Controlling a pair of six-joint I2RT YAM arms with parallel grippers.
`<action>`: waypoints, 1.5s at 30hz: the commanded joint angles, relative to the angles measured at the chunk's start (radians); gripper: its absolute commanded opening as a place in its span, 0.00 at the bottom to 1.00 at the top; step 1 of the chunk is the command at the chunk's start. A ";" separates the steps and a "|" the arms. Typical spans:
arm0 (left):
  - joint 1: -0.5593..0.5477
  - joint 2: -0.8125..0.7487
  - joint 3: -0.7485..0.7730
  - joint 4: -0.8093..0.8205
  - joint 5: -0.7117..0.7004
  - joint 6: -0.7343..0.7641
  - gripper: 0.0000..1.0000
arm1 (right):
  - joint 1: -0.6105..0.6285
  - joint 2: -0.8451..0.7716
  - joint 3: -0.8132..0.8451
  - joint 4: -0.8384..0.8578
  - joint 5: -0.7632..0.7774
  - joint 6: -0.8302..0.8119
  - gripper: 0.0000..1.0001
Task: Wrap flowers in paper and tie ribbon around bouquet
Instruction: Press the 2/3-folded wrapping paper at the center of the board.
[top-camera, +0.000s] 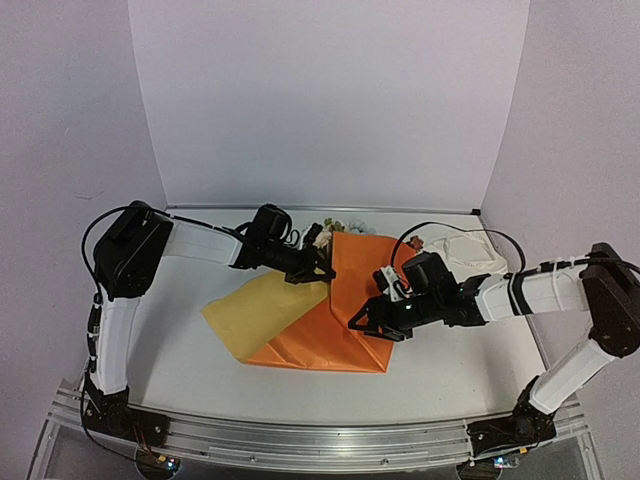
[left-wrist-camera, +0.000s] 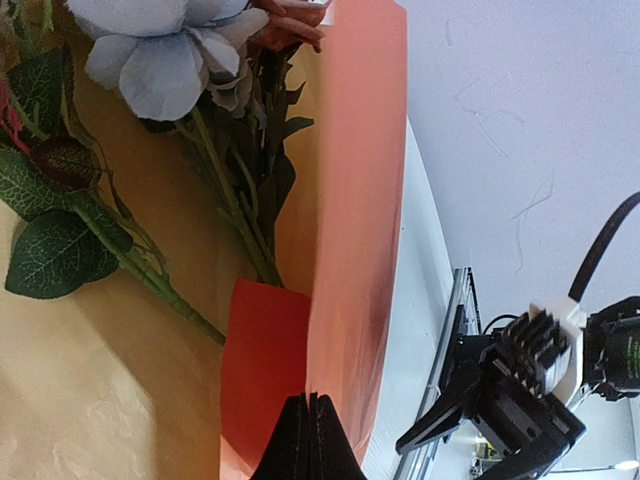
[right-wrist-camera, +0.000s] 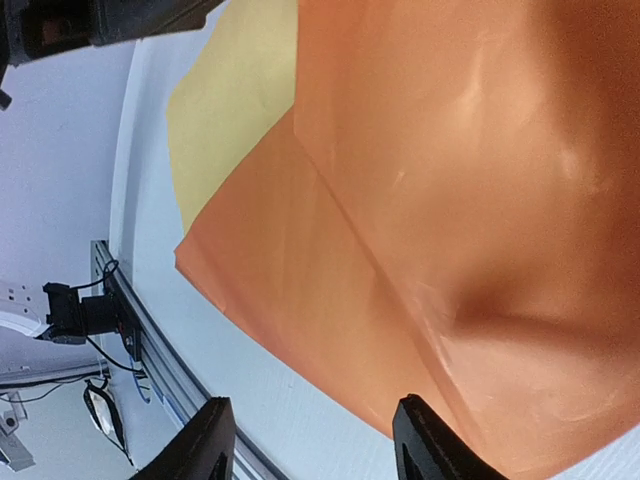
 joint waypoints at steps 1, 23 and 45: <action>0.005 -0.071 -0.047 0.015 -0.036 0.009 0.00 | -0.056 -0.018 -0.030 -0.022 0.040 0.005 0.52; 0.007 -0.114 -0.178 0.012 -0.160 -0.008 0.00 | -0.104 0.154 -0.119 0.264 0.071 0.185 0.46; 0.021 -0.101 -0.170 -0.019 -0.108 0.038 0.00 | 0.107 0.111 -0.082 0.016 0.196 0.092 0.28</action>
